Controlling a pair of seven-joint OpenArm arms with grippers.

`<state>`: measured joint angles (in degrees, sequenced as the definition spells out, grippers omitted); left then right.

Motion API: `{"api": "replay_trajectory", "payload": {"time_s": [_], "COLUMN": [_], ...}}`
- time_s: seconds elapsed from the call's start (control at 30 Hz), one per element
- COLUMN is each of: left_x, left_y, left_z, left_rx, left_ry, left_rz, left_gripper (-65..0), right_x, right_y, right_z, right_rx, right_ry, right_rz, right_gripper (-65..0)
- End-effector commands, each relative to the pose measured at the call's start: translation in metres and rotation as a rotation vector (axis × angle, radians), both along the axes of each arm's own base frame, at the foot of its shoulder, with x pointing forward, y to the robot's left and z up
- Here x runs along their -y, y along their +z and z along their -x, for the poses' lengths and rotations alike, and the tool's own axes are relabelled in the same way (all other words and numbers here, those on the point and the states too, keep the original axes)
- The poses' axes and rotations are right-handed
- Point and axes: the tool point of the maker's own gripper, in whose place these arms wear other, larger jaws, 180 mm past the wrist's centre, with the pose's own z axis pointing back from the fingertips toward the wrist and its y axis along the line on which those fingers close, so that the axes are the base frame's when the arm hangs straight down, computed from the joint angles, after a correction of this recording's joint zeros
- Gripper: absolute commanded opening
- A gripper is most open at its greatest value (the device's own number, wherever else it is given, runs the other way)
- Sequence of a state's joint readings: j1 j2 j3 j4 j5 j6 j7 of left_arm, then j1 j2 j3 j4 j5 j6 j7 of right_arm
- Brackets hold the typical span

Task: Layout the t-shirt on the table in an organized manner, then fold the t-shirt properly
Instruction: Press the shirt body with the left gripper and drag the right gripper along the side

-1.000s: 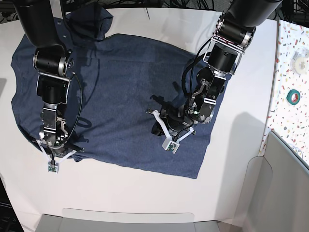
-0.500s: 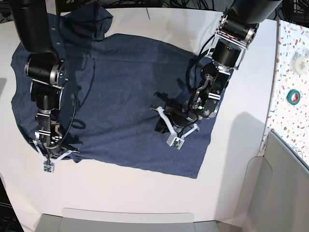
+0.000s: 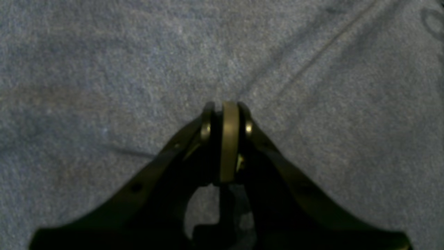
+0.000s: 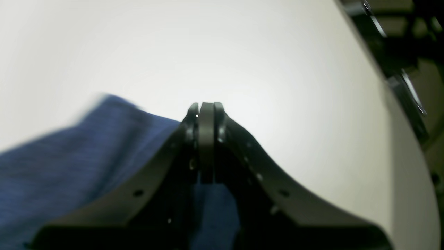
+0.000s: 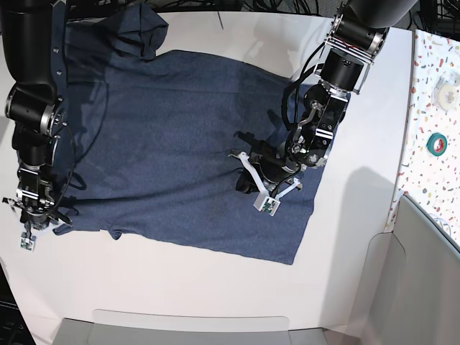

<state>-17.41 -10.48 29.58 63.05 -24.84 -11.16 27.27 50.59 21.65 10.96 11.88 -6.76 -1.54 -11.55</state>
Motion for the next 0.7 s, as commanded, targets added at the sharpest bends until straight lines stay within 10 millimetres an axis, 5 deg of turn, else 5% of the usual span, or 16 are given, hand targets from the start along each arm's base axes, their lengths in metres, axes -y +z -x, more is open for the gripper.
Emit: {"api": "replay_trajectory", "payload": {"time_s": [0.0, 0.2, 0.4, 0.67], "left_x": [-0.012, -0.017, -0.026, -0.028], "left_y": [-0.025, -0.026, -0.027, -0.027], "left_z": [0.02, 0.019, 0.019, 0.018], "left_rx": [-0.109, -0.112, -0.112, -0.111], "left_ry": [-0.015, -0.005, 0.001, 0.004], "left_rz": [-0.094, -0.097, -0.115, -0.117], "left_gripper": [-62.2, -62.2, -62.2, -62.2], "right_x": [0.001, -0.061, -0.132, -0.153], "right_y": [0.038, 0.031, 0.002, -0.017], "right_z": [-0.022, -0.037, -0.044, -0.036], "right_rx": [0.109, 0.166, 0.08, -0.01], "right_ry": [0.008, 0.108, 0.211, 0.226], "right_rz": [0.035, 0.03, -0.097, -0.151], "right_gripper": [-65.0, -65.0, -65.0, -65.0]}}
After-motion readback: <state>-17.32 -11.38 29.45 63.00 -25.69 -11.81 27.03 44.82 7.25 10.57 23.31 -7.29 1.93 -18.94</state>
